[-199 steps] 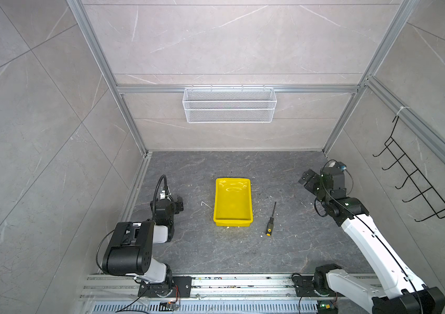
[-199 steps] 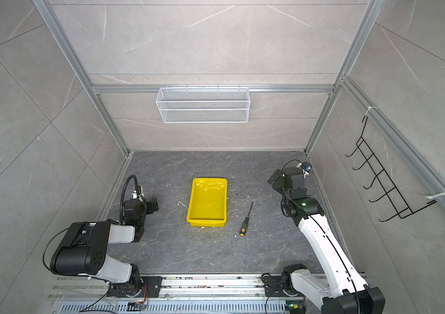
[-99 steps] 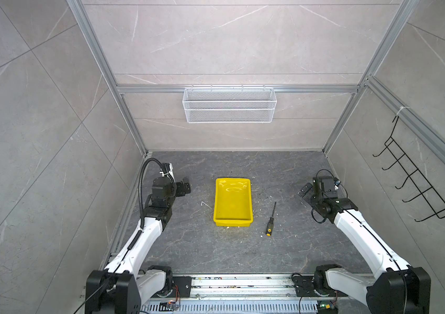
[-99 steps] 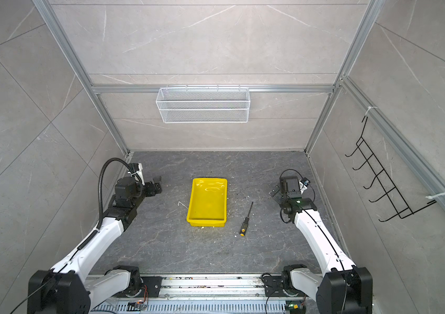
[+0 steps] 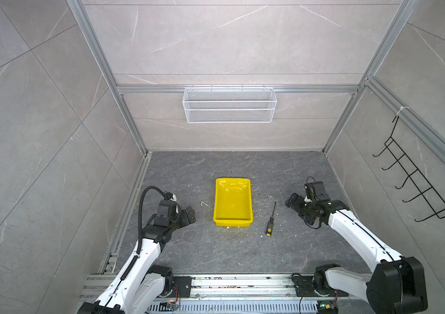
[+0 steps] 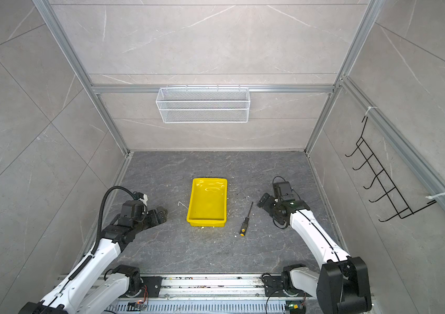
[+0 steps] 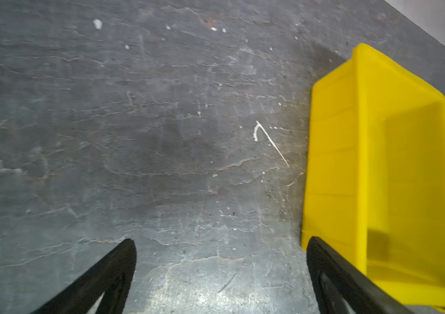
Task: Put the screwdriver in the bin
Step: 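Move the right gripper over the black-and-yellow screwdriver handle while the left arm lifts slightly, then lower the right gripper and close it on the screwdriver handle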
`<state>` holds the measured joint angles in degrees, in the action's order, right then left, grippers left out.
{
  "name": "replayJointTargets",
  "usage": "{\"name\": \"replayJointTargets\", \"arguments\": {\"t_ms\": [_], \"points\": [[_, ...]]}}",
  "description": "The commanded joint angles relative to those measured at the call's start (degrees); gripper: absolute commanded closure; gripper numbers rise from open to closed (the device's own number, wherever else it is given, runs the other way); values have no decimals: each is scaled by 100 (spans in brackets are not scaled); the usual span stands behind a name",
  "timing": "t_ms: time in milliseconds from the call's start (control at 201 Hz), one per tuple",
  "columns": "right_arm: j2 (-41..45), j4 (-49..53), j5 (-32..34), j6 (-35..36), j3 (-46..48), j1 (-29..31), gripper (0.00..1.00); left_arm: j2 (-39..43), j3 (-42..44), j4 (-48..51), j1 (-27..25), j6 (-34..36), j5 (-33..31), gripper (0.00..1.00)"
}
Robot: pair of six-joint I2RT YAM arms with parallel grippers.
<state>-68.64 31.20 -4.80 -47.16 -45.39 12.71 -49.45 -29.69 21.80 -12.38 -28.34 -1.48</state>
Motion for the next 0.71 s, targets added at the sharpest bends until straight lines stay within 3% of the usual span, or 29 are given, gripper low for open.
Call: {"name": "replayJointTargets", "arguments": {"t_ms": [0,174,333,453,701], "points": [[-113,-137,-26,-690,198,680,6,-47,58,-170,5,-85,-16,0],[-663,-10,-20,-1091,216,1156,18,-146,45,-111,-3,-18,227,0],[-841,79,-11,-1310,201,1579,19,88,144,-106,-2,-94,115,0],[-1046,163,-16,-1343,214,1693,35,54,159,-24,3,-197,-47,0],[-1362,479,403,-1352,-7,1779,40,-9,125,-9,7,-137,167,0]]}}
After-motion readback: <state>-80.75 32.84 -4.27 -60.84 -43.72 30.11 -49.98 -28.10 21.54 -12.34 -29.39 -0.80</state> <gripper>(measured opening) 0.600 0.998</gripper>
